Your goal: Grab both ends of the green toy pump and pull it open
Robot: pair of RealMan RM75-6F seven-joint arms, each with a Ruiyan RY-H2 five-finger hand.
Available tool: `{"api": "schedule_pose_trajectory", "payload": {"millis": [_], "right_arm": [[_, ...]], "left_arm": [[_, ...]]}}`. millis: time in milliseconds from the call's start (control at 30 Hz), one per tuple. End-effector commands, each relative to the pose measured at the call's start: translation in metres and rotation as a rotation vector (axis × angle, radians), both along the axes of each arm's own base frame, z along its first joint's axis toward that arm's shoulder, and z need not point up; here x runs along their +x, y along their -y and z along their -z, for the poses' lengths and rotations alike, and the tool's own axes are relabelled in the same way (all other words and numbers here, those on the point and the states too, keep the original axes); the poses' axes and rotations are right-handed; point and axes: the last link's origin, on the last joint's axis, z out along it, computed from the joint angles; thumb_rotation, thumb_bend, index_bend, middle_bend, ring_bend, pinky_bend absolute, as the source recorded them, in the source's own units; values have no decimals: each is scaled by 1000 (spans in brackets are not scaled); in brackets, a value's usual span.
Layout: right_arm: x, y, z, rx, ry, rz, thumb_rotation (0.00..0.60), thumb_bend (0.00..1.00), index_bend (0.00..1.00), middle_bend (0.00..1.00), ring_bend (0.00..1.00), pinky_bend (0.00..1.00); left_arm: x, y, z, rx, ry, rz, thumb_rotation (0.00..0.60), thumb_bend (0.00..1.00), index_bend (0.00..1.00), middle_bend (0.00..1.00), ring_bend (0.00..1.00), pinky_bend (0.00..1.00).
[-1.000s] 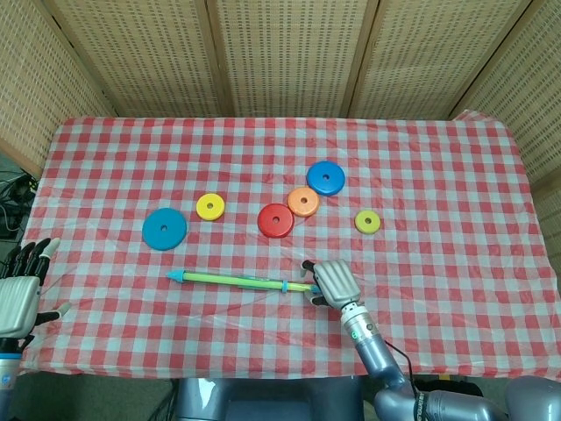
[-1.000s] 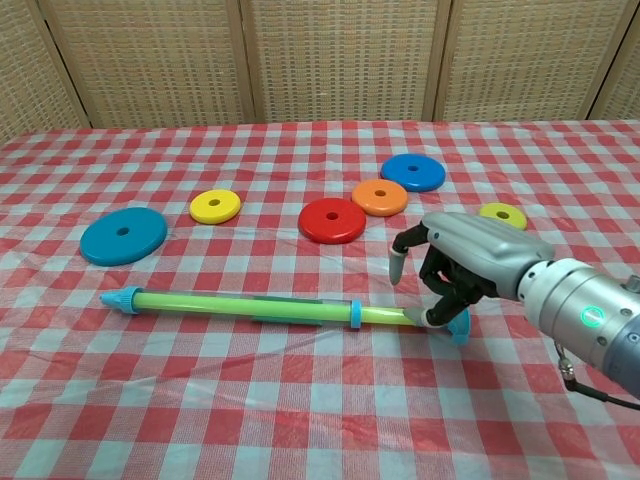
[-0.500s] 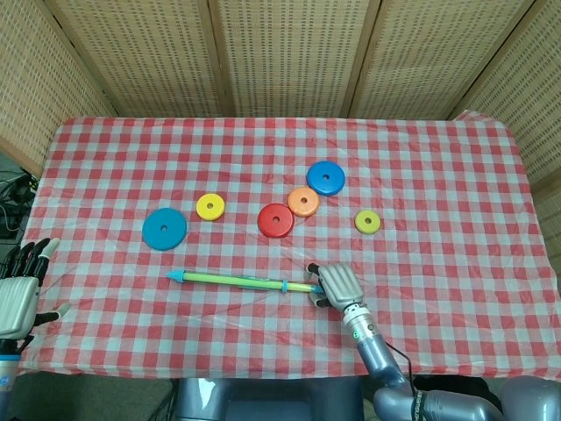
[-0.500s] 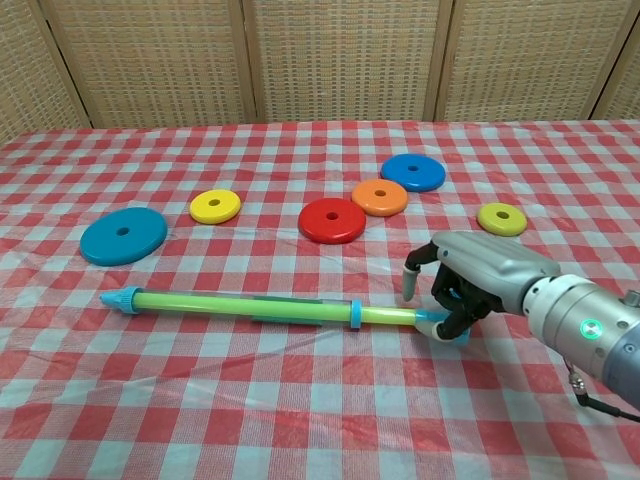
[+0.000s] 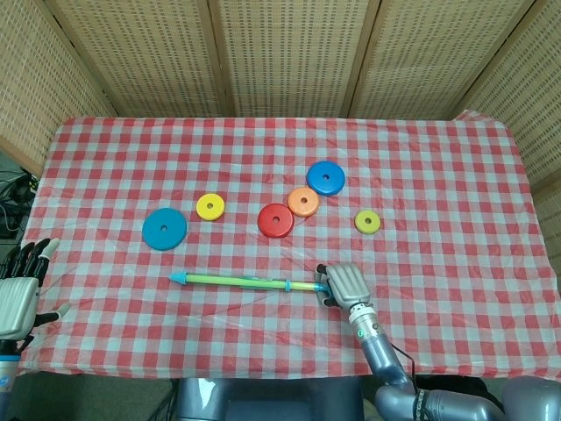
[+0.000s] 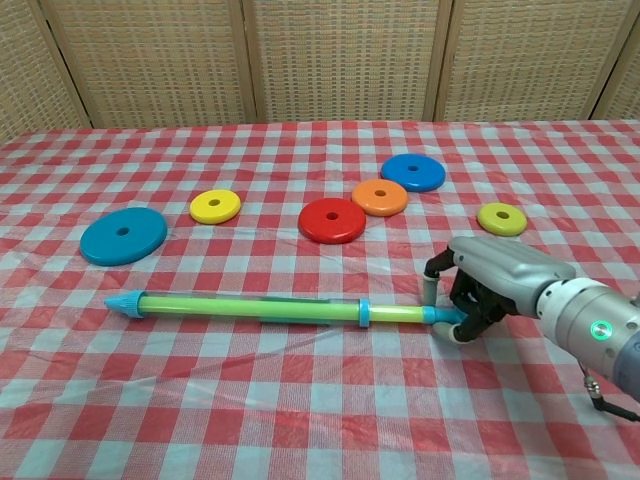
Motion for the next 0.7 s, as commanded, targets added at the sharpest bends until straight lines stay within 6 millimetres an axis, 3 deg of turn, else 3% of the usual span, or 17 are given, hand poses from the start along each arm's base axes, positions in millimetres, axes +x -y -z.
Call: {"api": "schedule_pose_trajectory", "payload": {"millis": [33,367,700], "right_arm": [[-3,0,0,8,-9,15,600,521,550,981,947,719],[-3,0,-7,-3,7,26,600,541,647,989,954,719],[20,12,-39,-83,51,-23,600,558,686,999,960,719]], "left_arm": [[0,0,0,-1,0,0,600,53,0,0,0,0],[2,1,-1,-1,4,9,600,54,0,0,0,0],[1,-1,0,-7,12,2,600,65,0,0,0,0]]}}
